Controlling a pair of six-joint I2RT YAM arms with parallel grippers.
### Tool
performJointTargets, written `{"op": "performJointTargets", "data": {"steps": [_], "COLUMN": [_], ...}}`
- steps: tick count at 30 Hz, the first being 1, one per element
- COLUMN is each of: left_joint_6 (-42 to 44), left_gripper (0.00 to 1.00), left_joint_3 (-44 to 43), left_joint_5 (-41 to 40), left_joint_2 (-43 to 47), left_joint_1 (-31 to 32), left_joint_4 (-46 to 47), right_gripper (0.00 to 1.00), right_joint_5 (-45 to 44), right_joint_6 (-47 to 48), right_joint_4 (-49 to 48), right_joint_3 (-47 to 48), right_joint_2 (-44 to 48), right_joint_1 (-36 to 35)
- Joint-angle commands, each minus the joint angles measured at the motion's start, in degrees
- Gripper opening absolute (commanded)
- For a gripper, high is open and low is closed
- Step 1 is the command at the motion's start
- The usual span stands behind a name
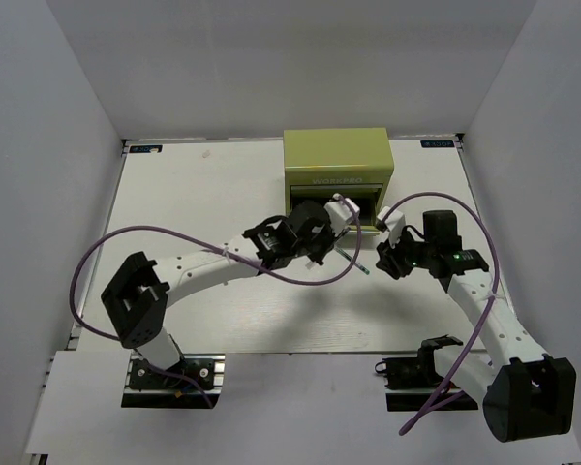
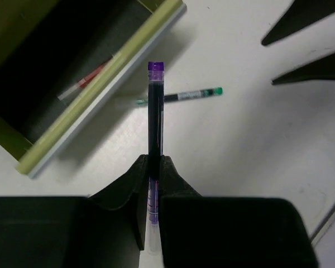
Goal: Sort the stationery into containers
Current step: Pick up the pen from the center of the board, then place the pen in the drawer.
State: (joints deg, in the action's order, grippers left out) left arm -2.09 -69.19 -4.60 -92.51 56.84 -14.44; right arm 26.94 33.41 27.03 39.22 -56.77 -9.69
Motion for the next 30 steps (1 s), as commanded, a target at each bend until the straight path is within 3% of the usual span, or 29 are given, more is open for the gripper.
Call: {"op": "performJointTargets", "data": {"steps": [1, 8, 17, 23, 30], "left_joint_6": [12.34, 23.17, 32.67, 33.20, 32.59], "left_gripper": [0.00, 0.00, 0.00, 0.18, 0.63], "left_joint_3": [-5.33, -15.52, -18.88, -16.60, -16.85], "left_joint_5": [5.12, 5.74, 5.04, 4.51, 1.71], "left_joint_2": [-2.84, -10.22, -15.68, -17.44, -16.57], "left_joint_1": [-3.13, -6.65, -9.20, -9.82, -9.82], "left_joint_4": [0.11, 1.87, 9.60, 13.90, 15.58], "right_gripper": [0.45, 0.45, 0.48, 0.56, 0.64], "right_joint_5": [2.85, 3.38, 3.47, 3.91, 4.53], "right_joint_6": [3.94, 6.23, 11.32, 12.29, 11.77], "right_joint_4": [0.13, 0.22, -0.39, -2.15, -5.92], "right_joint_3": [-0.81, -2.22, -3.89, -3.80, -2.84], "right_joint_2": [1.05, 1.49, 1.23, -1.06, -5.96], "right_joint_1": [0.12, 0.20, -0.06, -0.32, -0.85]}}
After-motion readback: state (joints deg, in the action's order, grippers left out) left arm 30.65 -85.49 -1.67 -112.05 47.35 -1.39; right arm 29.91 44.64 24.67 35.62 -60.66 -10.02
